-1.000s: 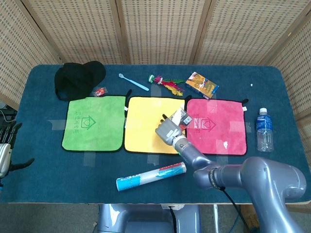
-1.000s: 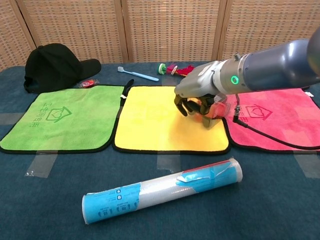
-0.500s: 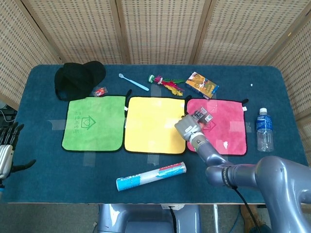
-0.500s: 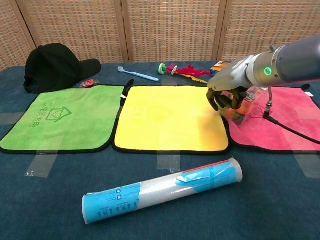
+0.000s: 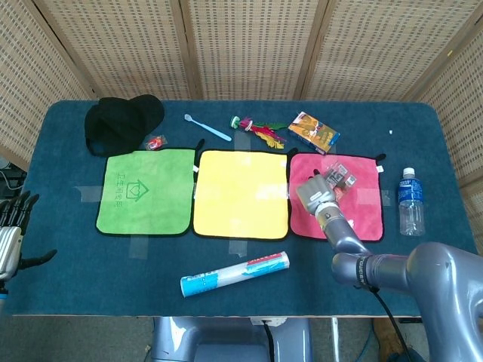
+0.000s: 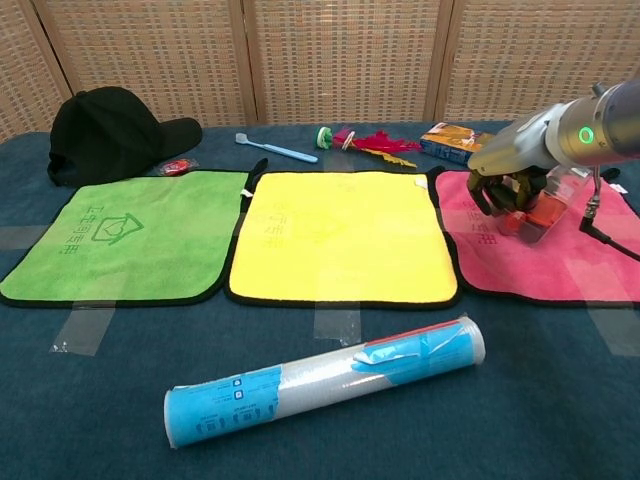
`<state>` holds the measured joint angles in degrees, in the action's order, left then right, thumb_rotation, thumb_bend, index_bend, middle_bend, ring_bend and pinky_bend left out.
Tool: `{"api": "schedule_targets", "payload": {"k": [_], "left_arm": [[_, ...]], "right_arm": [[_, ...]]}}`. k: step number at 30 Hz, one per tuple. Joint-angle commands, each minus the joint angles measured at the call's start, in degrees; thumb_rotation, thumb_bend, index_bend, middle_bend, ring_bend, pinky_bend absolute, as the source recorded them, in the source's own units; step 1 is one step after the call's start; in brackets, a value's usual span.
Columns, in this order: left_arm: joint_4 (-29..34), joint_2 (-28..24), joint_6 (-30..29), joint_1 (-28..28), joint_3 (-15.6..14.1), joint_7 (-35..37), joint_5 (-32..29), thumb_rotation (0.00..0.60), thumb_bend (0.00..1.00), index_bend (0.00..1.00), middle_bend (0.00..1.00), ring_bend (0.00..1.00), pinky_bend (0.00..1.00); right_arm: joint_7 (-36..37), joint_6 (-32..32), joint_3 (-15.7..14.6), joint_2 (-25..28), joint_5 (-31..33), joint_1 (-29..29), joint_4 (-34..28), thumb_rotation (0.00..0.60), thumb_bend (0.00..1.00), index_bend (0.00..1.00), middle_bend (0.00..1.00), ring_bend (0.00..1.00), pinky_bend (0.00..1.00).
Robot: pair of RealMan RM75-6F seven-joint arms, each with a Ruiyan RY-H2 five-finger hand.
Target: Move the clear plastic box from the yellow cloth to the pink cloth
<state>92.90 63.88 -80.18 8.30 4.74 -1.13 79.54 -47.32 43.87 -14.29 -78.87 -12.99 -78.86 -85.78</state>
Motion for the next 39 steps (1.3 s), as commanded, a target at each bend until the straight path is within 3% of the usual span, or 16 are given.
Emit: {"api": "schedule_targets", "payload": {"k": [1, 5, 6, 10, 13, 18, 20, 24, 27, 33, 39], "left_arm": [[0.1, 0.0, -0.1, 0.0, -0.1, 0.0, 0.1, 0.6, 0.0, 0.0, 0.0, 0.0, 0.0], [0.3, -0.1, -0.3, -0.2, -0.1, 0.1, 0.3, 0.6, 0.0, 0.0, 0.0, 0.0, 0.0], [0.3, -0.1, -0.3, -0.2, -0.2, 0.1, 0.3, 0.6, 0.0, 0.0, 0.0, 0.0, 0.0], [0.6, -0.3, -0.5, -0.3, -0.5, 0.4, 1.0, 0.6, 0.0, 0.0, 0.0, 0.0, 0.0], [0.8, -0.6, -0.9, -0.4, -0.7, 0.8, 1.6, 0.6, 0.0, 0.0, 0.0, 0.0, 0.0], [1.0, -1.1, -1.5, -0.7, -1.1, 2.0, 2.9, 0.6, 0.0, 0.0, 0.0, 0.0, 0.0], [1.2, -1.6, -2.3, -1.1, -1.5, 2.7, 4.0, 0.6, 0.0, 0.0, 0.0, 0.0, 0.0], [1.3, -1.9, -3.7, -1.6, -2.0, 3.5, 5.7, 0.6, 0.0, 0.0, 0.0, 0.0, 0.0], [1.1, -2.1, -5.1, -2.2, -2.6, 4.2, 7.5, 0.6, 0.0, 0.0, 0.0, 0.0, 0.0], [1.1, -2.5, -6.9, -3.0, -3.7, 5.1, 10.2, 0.6, 0.0, 0.0, 0.0, 0.0, 0.0], [1.1, -2.6, -8.0, -3.6, -4.3, 5.2, 11.7, 0.6, 0.0, 0.0, 0.0, 0.0, 0.0]], "right_arm": [[-0.3, -0.2, -0.2, 0.4, 1.1, 0.3, 0.0, 0.6, 1.0, 0.37, 0.4, 0.26, 0.15], [1.4, -0.5, 1.0, 1.5, -0.7, 1.4, -0.8, 0.6, 0.98, 0.3, 0.34, 0.25, 0.15], [2.1, -0.7, 1.4, 1.9, -1.3, 1.7, -1.1, 0.6, 0.89, 0.25, 0.3, 0.23, 0.15], [6.2, -1.0, 3.8, 4.6, -7.2, 3.7, -3.8, 0.6, 0.22, 0.02, 0.08, 0.11, 0.06], [10.4, 0.8, 6.1, 7.4, -14.8, 6.4, -6.9, 0.6, 0.04, 0.0, 0.0, 0.04, 0.0], [18.1, 7.4, 9.2, 13.2, -28.4, 12.2, -13.2, 0.6, 0.0, 0.0, 0.0, 0.0, 0.0], [21.4, 12.8, 9.9, 16.9, -35.9, 15.8, -16.0, 0.6, 0.0, 0.0, 0.0, 0.0, 0.0], [25.9, 21.9, 9.3, 20.5, -46.2, 22.1, -17.5, 0.6, 0.0, 0.0, 0.0, 0.0, 0.0], [29.5, 31.7, 7.8, 23.0, -53.1, 29.9, -18.3, 0.6, 0.0, 0.0, 0.0, 0.0, 0.0], [36.6, 43.2, 5.1, 21.7, -61.7, 42.3, -16.2, 0.6, 0.0, 0.0, 0.0, 0.0, 0.0], [40.7, 47.5, 4.1, 18.2, -64.3, 50.0, -12.1, 0.6, 0.0, 0.0, 0.0, 0.0, 0.0]]}}
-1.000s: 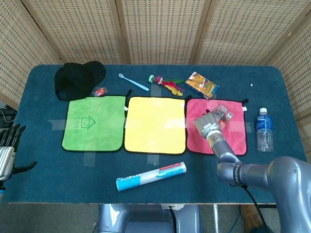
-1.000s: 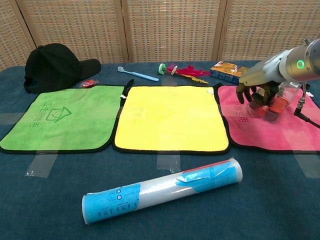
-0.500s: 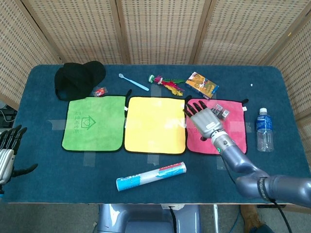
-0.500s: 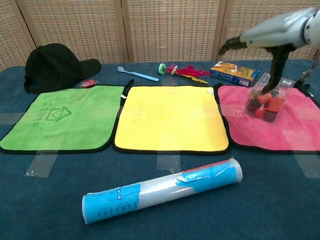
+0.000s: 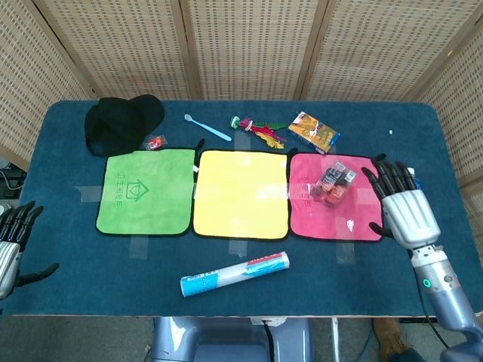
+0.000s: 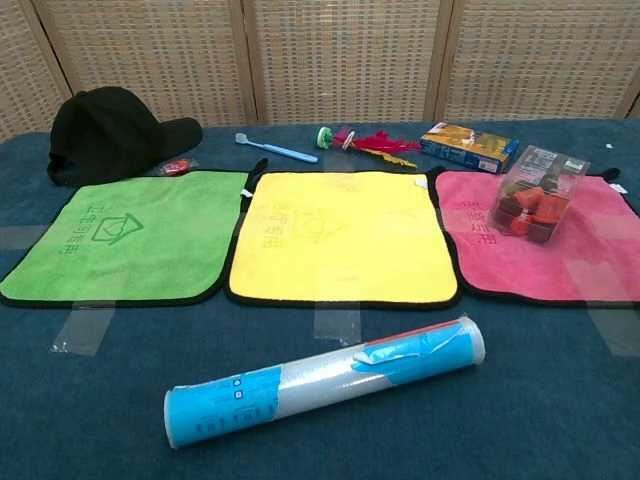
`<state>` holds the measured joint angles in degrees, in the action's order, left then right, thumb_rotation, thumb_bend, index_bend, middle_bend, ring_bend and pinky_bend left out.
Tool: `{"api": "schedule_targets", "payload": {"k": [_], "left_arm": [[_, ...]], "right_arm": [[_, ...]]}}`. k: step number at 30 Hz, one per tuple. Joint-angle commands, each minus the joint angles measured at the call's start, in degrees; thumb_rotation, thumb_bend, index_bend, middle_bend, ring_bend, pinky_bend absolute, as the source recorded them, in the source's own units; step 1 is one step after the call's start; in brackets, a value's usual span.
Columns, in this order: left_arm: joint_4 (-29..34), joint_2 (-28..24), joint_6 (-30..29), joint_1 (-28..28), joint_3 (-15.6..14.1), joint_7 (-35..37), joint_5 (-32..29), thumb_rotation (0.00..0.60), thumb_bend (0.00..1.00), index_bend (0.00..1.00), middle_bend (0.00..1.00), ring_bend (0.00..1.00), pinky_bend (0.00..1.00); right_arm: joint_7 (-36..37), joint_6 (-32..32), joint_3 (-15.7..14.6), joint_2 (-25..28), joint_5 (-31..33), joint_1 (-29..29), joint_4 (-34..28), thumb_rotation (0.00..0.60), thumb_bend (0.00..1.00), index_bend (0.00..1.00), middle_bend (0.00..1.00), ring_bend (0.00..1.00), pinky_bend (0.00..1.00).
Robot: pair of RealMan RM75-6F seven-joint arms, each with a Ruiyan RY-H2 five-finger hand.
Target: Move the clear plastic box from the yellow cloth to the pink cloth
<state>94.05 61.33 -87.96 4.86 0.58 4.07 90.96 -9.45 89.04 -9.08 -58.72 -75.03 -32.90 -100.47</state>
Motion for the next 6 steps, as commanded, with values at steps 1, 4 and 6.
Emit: {"api": "schedule_targets", "payload": {"k": [1, 4, 6], "left_arm": [[0.0, 0.0, -0.4, -0.2, -0.2, 0.0, 0.4, 0.6, 0.0, 0.0, 0.0, 0.0, 0.0], [-0.1, 0.0, -0.9, -0.5, -0.5, 0.0, 1.1, 0.6, 0.0, 0.0, 0.0, 0.0, 0.0], [-0.2, 0.0, -1.3, -0.8, -0.8, 0.0, 1.5, 0.6, 0.0, 0.0, 0.0, 0.0, 0.0]], "right_arm": [[3.2, 2.7, -1.2, -2.5, -2.3, 5.0, 3.2, 0.6, 0.0, 0.0, 0.0, 0.0, 0.0], [4.0, 3.8, -1.0, -4.6, -1.8, 8.3, 5.5, 0.6, 0.0, 0.0, 0.0, 0.0, 0.0], [4.7, 4.7, -0.5, -6.2, -1.3, 10.6, 7.0, 0.6, 0.0, 0.0, 0.0, 0.0, 0.0]]}}
